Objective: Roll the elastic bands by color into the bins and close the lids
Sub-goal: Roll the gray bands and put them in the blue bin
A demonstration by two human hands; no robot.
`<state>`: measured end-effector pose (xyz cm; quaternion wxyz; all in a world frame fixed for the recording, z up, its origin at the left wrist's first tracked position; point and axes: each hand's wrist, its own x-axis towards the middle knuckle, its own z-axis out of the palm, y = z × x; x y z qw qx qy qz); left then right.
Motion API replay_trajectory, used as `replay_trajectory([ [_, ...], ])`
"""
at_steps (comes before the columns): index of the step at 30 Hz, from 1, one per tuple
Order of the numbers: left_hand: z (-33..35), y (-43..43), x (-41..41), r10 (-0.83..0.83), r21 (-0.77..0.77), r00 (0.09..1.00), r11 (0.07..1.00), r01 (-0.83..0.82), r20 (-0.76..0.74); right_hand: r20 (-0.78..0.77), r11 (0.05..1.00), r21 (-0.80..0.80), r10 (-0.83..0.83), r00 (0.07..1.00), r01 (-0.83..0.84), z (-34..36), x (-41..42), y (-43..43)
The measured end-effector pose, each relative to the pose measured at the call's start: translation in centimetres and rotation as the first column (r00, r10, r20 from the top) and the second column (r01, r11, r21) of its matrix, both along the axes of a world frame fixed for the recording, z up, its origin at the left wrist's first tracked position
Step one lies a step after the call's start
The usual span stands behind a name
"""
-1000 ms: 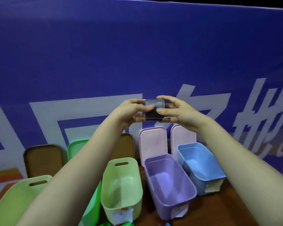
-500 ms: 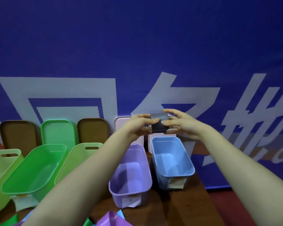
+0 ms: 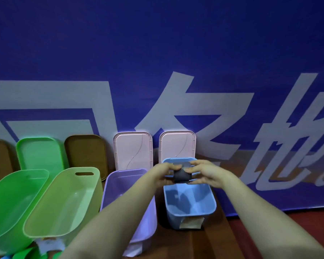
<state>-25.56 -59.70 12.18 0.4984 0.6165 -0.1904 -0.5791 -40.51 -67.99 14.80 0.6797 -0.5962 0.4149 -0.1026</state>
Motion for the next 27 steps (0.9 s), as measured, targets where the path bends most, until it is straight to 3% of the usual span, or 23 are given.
replay_trajectory([
  [8, -4.7, -3.3, -0.5, 0.169, 0.084, 0.981, 0.983, -0.161, -0.098, -0.188, 0.990, 0.038, 0.139, 0.972, -0.134, -5.5, 1.9, -4.4],
  [19, -8.5, -8.2, -1.5, 0.446, 0.226, 0.885, 0.884, -0.410, -0.137, -0.334, 0.995, 0.042, 0.098, 0.937, -0.089, -11.1, 5.2, -6.8],
  [27, -10.0, -11.3, -1.2, 0.467, 0.301, 0.874, 0.860, -0.413, -0.136, -0.368, 0.998, 0.060, 0.025, 0.929, -0.003, -14.0, 6.3, -8.0],
])
